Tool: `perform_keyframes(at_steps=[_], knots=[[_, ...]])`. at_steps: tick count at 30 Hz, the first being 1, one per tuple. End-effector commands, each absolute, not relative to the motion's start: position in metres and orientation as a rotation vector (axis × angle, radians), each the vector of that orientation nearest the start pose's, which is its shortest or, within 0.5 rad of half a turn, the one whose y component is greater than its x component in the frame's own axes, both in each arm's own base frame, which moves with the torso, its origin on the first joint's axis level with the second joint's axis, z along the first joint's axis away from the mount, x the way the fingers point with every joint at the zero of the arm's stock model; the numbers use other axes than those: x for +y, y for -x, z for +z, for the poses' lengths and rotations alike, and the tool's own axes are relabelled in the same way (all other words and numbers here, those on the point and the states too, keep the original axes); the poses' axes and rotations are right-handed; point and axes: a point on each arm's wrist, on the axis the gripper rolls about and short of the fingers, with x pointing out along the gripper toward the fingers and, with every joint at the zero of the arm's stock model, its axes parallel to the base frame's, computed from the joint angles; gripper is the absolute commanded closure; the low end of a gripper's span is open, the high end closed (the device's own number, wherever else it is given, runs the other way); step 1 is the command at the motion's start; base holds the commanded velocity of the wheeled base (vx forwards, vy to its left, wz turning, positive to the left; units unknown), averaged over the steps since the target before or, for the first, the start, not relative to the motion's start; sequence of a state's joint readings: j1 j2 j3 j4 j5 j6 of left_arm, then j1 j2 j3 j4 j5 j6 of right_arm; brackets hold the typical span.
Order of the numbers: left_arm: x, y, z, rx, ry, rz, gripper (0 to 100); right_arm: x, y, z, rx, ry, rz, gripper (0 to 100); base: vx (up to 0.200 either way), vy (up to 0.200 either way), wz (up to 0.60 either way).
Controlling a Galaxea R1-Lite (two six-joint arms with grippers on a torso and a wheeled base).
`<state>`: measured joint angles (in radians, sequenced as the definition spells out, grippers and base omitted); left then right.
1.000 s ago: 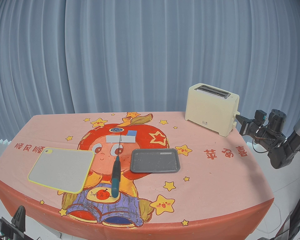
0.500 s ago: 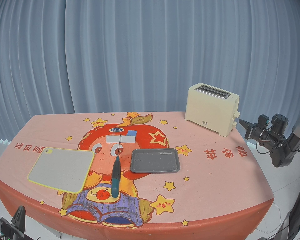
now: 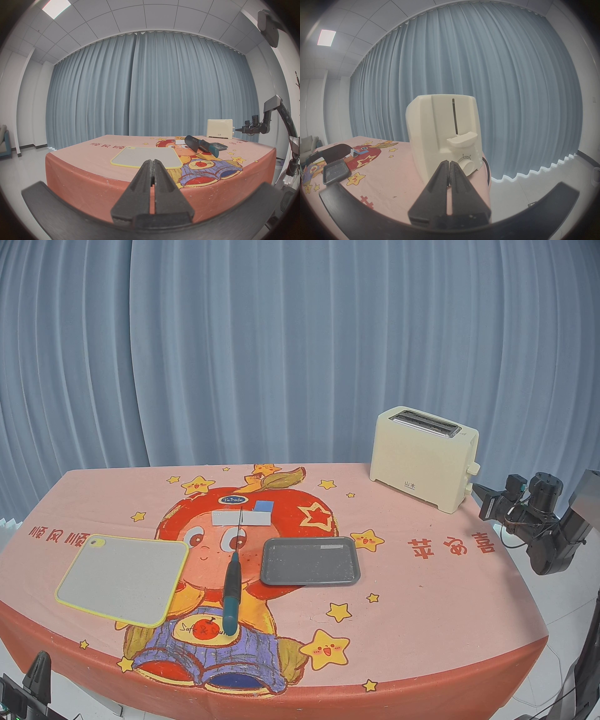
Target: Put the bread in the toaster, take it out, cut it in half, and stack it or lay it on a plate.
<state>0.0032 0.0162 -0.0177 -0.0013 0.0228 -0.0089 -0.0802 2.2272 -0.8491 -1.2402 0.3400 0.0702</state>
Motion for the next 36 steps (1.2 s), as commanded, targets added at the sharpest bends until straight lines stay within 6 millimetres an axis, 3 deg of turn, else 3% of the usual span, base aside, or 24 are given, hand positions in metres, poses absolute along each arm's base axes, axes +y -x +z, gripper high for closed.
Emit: perform_keyframes(at_steps=[1,15,36], knots=[[0.000,0.022,0.076,0.009,0.009,0.028,100,-0.024,-0.396,0.060,0.152,-0.100,0.244,100,0.000,0.000,0.00],[0.000,0.022,0.076,0.009,0.009,0.028,100,-0.026,-0.412,0.057,0.130,-0.095,0.236,100,0.000,0.000,0.00],[0.000,0.022,0.076,0.009,0.009,0.028,100,-0.029,-0.413,0.048,0.150,-0.100,0.229,100,0.000,0.000,0.00]])
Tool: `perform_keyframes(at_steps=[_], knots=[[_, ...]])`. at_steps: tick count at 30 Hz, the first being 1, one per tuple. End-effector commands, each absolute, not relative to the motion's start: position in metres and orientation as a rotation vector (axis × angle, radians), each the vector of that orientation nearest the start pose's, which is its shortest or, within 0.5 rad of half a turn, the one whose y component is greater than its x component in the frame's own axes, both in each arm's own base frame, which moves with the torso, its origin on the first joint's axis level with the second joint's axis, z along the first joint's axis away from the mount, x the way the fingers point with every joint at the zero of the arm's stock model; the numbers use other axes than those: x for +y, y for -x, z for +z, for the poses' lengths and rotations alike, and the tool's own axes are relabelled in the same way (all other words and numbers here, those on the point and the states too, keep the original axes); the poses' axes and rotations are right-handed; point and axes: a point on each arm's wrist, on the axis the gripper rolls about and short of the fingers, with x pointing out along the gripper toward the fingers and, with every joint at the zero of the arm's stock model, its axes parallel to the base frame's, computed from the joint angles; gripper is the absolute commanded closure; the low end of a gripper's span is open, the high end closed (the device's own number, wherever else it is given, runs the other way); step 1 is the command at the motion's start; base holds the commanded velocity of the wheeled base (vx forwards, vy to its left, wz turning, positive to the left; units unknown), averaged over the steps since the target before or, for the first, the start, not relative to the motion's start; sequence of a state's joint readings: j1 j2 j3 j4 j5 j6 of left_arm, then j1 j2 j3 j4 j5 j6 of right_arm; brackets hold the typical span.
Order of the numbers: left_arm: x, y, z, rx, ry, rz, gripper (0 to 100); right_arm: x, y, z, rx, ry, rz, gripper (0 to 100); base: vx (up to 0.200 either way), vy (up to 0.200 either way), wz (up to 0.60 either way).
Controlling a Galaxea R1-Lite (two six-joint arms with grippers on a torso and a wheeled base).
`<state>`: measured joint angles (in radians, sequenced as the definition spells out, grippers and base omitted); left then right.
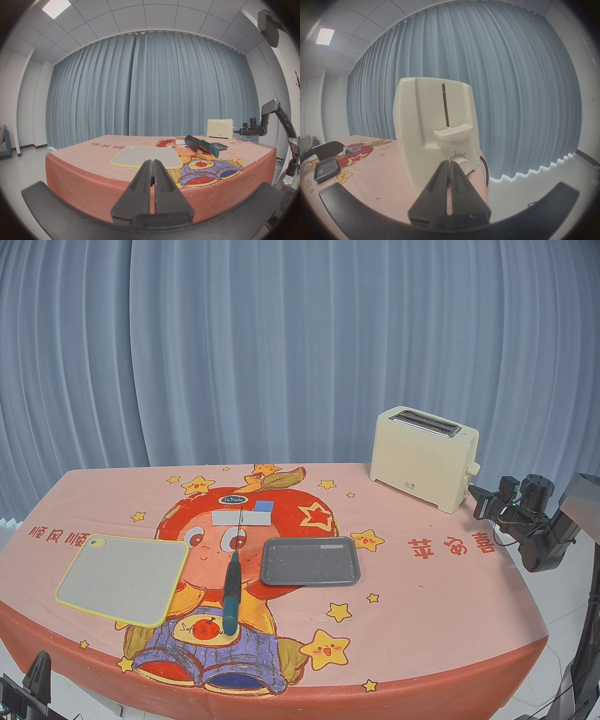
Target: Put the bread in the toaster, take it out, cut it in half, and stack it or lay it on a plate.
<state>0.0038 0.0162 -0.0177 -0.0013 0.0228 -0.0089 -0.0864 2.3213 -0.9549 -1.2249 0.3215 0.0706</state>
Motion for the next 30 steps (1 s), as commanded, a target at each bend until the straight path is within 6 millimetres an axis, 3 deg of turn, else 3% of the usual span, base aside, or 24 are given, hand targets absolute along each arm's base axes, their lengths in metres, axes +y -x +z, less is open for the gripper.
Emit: perform_keyframes(at_steps=[1,30], knots=[[0.0005,0.0220,0.0759,0.009,0.009,0.026,100,-0.0297,-0.4133,0.0482,0.150,-0.100,0.228,100,0.000,0.000,0.00],[0.0005,0.0220,0.0759,0.009,0.009,0.026,100,-0.0296,-0.4123,0.0415,0.166,-0.093,0.228,100,0.000,0.000,0.00]])
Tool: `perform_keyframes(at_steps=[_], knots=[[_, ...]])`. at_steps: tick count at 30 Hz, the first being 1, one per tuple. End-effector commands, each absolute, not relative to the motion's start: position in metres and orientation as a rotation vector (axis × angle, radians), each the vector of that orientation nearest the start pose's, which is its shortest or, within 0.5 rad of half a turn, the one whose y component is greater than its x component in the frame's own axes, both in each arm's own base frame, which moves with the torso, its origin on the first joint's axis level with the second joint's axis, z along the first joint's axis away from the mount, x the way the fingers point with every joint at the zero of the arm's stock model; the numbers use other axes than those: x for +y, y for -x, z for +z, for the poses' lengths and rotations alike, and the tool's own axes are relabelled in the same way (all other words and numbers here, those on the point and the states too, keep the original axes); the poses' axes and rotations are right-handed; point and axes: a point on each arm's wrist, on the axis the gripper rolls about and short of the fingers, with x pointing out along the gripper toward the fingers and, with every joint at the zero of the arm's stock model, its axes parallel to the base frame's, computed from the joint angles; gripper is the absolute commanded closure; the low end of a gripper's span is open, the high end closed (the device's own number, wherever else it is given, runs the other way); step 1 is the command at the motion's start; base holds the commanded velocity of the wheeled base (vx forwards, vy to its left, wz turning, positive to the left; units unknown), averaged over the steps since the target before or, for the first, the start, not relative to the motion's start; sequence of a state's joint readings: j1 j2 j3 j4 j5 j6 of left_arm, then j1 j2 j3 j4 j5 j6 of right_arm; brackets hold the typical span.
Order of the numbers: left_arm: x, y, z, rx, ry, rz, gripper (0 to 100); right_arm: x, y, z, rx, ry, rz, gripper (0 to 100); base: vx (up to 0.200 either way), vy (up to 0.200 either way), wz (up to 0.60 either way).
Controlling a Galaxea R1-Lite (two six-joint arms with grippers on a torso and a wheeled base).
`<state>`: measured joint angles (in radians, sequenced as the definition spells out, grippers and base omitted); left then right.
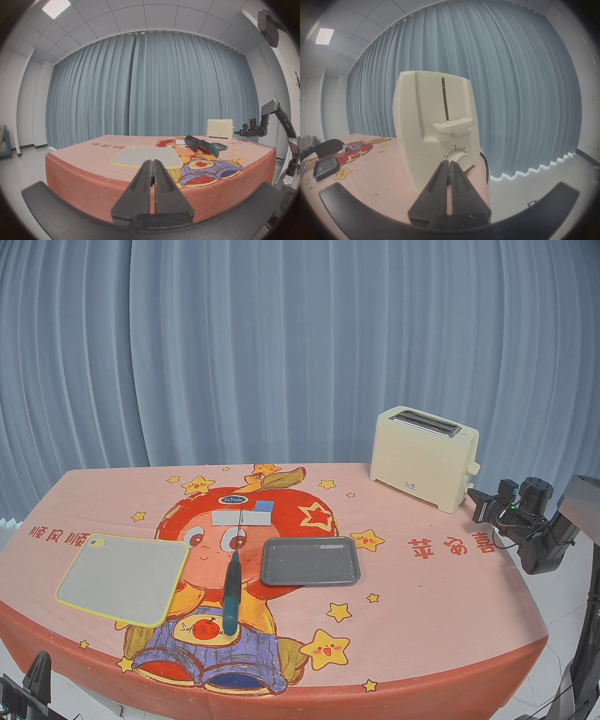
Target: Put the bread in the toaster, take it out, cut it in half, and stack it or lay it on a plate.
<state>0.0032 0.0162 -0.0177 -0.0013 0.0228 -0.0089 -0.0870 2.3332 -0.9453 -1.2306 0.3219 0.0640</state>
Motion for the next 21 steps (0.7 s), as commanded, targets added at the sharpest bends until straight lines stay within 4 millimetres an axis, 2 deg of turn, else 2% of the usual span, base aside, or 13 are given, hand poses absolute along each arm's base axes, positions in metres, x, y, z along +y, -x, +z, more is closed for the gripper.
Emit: perform_keyframes(at_steps=[1,21], knots=[[0.0005,0.0220,0.0759,0.009,0.009,0.026,100,-0.0296,-0.4124,0.0410,0.166,-0.088,0.228,100,0.000,0.000,0.00],[0.0005,0.0220,0.0759,0.009,0.009,0.026,100,-0.0287,-0.4128,0.0370,0.170,-0.080,0.220,100,0.000,0.000,0.00]])
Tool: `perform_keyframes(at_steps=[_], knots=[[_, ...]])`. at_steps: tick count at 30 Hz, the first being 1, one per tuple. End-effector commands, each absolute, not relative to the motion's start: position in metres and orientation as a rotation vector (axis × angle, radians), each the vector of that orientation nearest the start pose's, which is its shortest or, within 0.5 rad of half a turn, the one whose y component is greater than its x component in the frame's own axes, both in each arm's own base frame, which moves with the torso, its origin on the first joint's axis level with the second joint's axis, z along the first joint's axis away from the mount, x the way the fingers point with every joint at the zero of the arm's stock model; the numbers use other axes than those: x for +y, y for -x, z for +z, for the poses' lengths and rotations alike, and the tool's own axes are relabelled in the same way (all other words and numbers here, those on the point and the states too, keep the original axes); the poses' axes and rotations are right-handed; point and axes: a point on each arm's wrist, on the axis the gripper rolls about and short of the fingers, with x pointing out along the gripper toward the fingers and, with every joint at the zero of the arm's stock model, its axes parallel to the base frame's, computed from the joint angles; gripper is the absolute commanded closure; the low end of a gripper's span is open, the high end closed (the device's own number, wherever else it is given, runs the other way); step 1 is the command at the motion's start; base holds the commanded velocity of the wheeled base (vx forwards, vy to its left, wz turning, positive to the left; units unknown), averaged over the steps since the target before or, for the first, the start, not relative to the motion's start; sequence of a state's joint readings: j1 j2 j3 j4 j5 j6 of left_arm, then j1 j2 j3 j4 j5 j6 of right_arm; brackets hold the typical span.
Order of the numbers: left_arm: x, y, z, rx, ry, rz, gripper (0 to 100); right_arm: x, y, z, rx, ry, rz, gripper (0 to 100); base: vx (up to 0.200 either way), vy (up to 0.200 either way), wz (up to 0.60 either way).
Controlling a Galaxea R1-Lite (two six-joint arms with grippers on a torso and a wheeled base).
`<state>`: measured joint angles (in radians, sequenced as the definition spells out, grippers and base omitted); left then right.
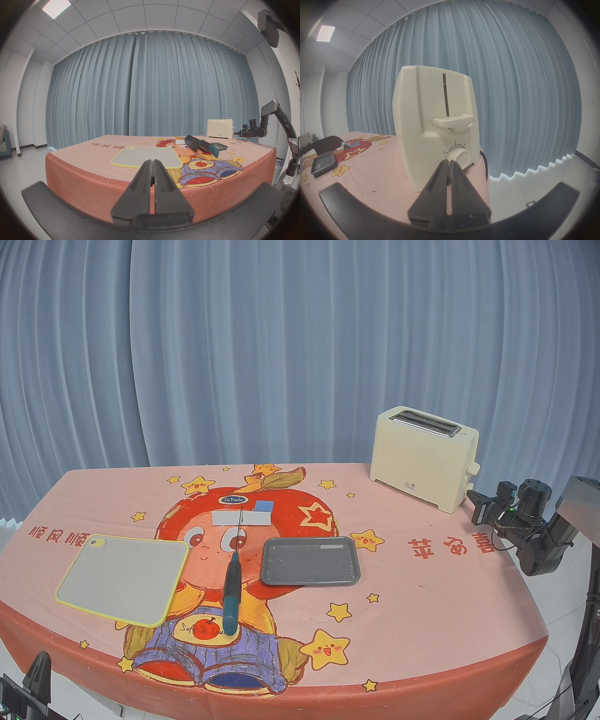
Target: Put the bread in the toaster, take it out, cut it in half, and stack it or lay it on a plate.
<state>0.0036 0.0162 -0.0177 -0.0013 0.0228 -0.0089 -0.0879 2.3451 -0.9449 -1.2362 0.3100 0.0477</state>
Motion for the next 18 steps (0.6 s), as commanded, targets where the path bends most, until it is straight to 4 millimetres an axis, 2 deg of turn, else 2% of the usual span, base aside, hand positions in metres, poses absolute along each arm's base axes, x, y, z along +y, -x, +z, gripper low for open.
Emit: perform_keyframes(at_steps=[1,18], knots=[[0.0005,0.0220,0.0759,0.009,0.009,0.026,100,-0.0287,-0.4129,0.0364,0.171,-0.080,0.218,100,0.000,0.000,0.00],[0.0005,0.0220,0.0759,0.009,0.011,0.026,100,-0.0280,-0.4119,0.0353,0.175,-0.080,0.219,100,0.000,0.000,0.00]])
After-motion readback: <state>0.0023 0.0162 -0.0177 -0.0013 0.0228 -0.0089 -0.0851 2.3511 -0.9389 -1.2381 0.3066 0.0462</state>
